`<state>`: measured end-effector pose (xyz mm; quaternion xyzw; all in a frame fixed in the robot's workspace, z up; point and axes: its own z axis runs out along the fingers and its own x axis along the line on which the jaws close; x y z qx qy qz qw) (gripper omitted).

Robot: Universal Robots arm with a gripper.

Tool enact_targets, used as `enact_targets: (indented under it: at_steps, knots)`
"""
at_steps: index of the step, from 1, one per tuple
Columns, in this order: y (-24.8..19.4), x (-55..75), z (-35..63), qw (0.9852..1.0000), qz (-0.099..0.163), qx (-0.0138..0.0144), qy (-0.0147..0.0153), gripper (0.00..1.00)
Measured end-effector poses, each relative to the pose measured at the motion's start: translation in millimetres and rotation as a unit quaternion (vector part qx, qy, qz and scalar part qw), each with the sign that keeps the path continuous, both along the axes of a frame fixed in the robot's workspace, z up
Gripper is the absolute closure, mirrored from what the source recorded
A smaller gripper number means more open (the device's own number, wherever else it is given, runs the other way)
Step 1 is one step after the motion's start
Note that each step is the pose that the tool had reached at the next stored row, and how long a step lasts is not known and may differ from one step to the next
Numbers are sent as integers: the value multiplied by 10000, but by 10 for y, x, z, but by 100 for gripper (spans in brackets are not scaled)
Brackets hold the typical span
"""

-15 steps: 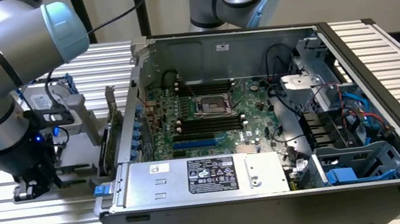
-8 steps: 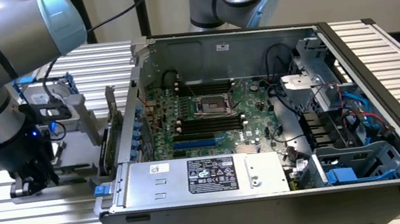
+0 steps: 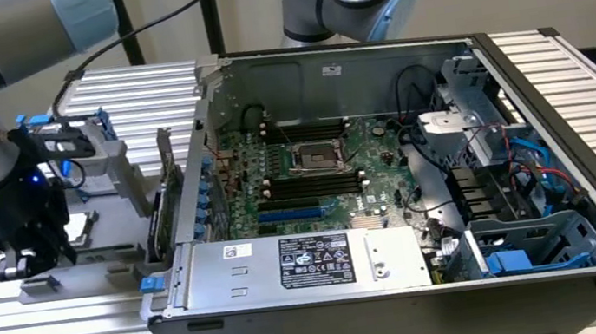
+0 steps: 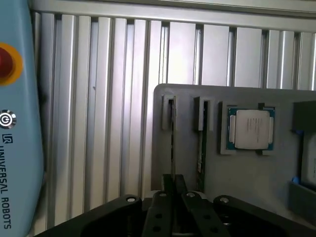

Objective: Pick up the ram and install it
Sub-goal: 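Pick up the ram and move it above insertion slot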

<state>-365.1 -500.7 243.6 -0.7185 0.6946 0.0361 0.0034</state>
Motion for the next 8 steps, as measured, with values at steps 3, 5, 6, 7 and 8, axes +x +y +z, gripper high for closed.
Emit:
enact_targets:
  at_steps: [3,5,6,7,8]
  knots:
    - [0,13,138,10000,0,0,2,87]
    - [0,25,228,10000,0,0,3,87]
    - [0,32,274,10000,0,0,4,87]
    - [0,39,319,10000,0,0,4,87]
    - [0,49,364,10000,0,1,3,87]
